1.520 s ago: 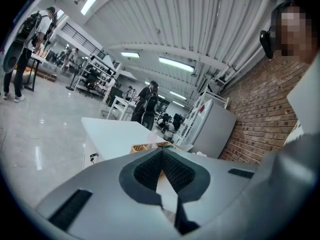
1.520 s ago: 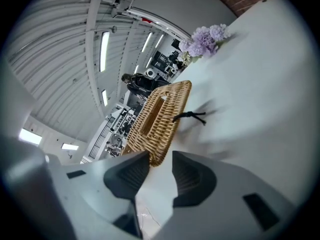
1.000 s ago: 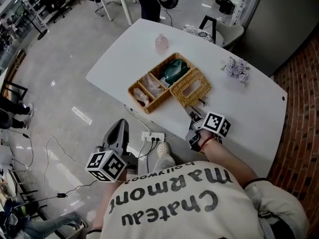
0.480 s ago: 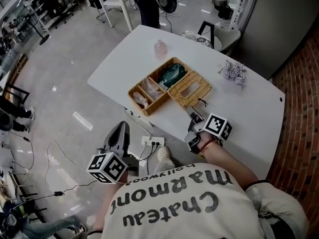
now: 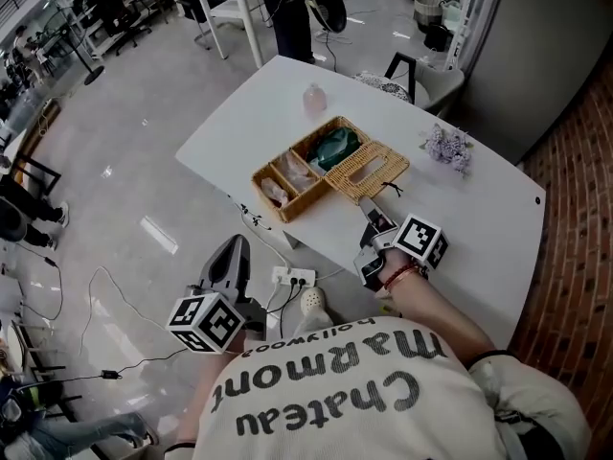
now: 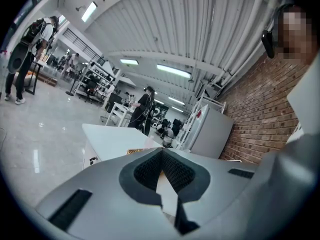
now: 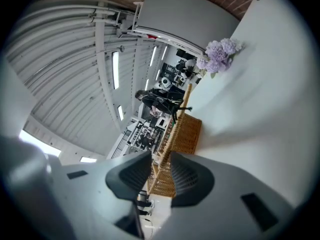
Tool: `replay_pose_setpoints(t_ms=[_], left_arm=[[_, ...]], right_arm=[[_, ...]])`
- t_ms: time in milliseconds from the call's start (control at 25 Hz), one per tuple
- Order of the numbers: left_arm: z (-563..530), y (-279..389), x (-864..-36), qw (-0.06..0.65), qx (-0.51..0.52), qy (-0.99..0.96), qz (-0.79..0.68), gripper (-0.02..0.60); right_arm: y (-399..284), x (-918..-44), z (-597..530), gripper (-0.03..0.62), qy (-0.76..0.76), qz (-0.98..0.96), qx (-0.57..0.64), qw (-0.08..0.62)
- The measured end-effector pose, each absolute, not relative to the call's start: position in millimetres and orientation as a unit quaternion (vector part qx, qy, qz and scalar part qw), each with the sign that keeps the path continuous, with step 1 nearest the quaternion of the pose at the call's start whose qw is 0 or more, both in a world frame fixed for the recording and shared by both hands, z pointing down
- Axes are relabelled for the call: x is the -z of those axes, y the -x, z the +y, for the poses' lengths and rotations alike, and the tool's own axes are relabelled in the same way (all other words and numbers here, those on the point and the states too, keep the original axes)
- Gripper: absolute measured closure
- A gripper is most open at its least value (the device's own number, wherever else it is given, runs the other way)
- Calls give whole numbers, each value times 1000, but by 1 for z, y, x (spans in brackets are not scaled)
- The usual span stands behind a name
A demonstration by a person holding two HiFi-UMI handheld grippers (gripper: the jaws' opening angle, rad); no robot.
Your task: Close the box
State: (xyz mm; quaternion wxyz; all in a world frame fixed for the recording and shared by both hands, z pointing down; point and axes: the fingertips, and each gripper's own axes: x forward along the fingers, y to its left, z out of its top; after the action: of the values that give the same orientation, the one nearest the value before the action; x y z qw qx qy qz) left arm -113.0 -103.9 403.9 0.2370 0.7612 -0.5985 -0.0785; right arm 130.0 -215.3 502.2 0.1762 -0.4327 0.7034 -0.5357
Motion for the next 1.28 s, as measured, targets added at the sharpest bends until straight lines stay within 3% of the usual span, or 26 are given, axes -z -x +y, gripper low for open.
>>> replay_pose_setpoints(t_ms=[200, 800, 1280], left_arm=[[-97, 122, -389, 239, 83, -759, -600, 580], [-46, 132, -413, 254, 81, -738, -620, 580], [-117, 166, -425, 263, 80, -758, -591, 580]], right_arm=[[-120, -484, -226, 535, 437, 687, 548, 192], [-116, -471, -230, 543, 428, 693, 543, 205], [-107, -459, -238, 543, 432, 673, 555, 230]])
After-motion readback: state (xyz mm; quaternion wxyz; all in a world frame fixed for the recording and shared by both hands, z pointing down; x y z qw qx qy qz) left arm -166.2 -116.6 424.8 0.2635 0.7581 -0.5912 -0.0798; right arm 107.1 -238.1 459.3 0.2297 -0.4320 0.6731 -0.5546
